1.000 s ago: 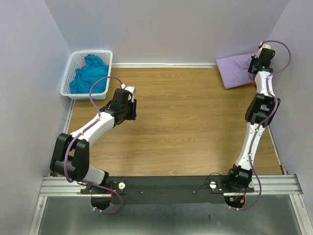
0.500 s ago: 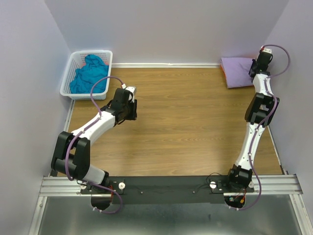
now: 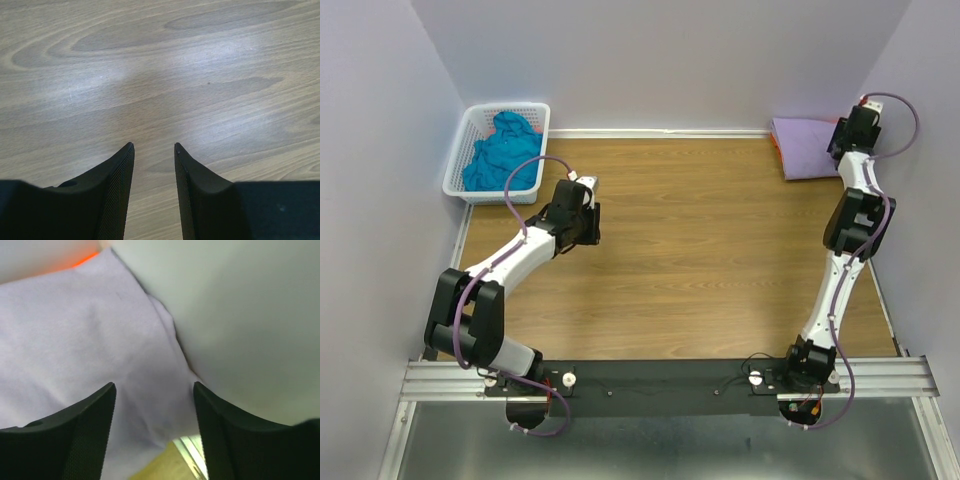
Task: Fold and stack the t-shirts
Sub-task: Neatly place the folded tshirt to the corner, then reset both grippers
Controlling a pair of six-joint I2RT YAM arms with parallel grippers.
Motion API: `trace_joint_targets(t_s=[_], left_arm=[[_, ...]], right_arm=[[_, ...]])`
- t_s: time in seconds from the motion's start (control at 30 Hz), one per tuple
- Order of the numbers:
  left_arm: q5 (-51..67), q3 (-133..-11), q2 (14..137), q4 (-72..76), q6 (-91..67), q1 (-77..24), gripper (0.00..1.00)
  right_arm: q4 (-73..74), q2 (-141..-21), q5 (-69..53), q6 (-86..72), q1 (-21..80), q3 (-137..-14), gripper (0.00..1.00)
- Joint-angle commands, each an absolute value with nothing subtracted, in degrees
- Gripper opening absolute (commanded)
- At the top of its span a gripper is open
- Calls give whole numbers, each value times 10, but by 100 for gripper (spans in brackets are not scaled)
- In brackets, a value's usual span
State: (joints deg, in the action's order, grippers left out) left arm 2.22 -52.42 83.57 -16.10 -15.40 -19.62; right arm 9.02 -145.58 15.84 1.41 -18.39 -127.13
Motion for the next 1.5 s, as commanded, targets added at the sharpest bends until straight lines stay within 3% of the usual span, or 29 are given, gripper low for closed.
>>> trace_joint_targets(t_s=[0.0, 0.13, 0.3, 0.37, 0.43, 0.67, 0.7, 0.8, 0.97, 1.03, 1.17, 1.47], left_arm=[[6, -553, 811, -171, -159, -196, 46], [-38, -570, 777, -184, -160, -196, 46], [-97, -579, 728, -192, -172, -196, 47], [-119, -579, 695, -198, -182, -196, 48], [-155, -579, 669, -205, -189, -196, 49], [-255, -565, 529, -221, -240, -194, 57], [-272, -560, 515, -221, -250, -195, 65], [-292, -536, 453, -218, -296, -195, 79], [-299, -496, 364, -205, -305, -195, 85], [-309, -484, 332, -209, -302, -195, 85], [-332, -460, 274, -215, -300, -194, 96], [-348, -408, 194, -186, -287, -194, 97]], right_arm=[[73, -1367, 199, 17, -171, -1242, 74], [73, -1307, 219, 11, -158, -1189, 82], [76, -1196, 204, -24, -145, -1068, 86], [83, -1123, 192, -48, -142, -1029, 96], [94, -1070, 162, -74, -142, -979, 100], [135, -830, 73, -119, -142, -829, 100], [134, -800, 78, -134, -142, -806, 100], [134, -652, 150, -166, -135, -735, 100], [134, -512, 304, -141, -42, -660, 100], [136, -436, 336, -124, -18, -616, 100], [141, -305, 318, -95, -11, -548, 100], [212, -229, 248, -75, -1, -511, 100]])
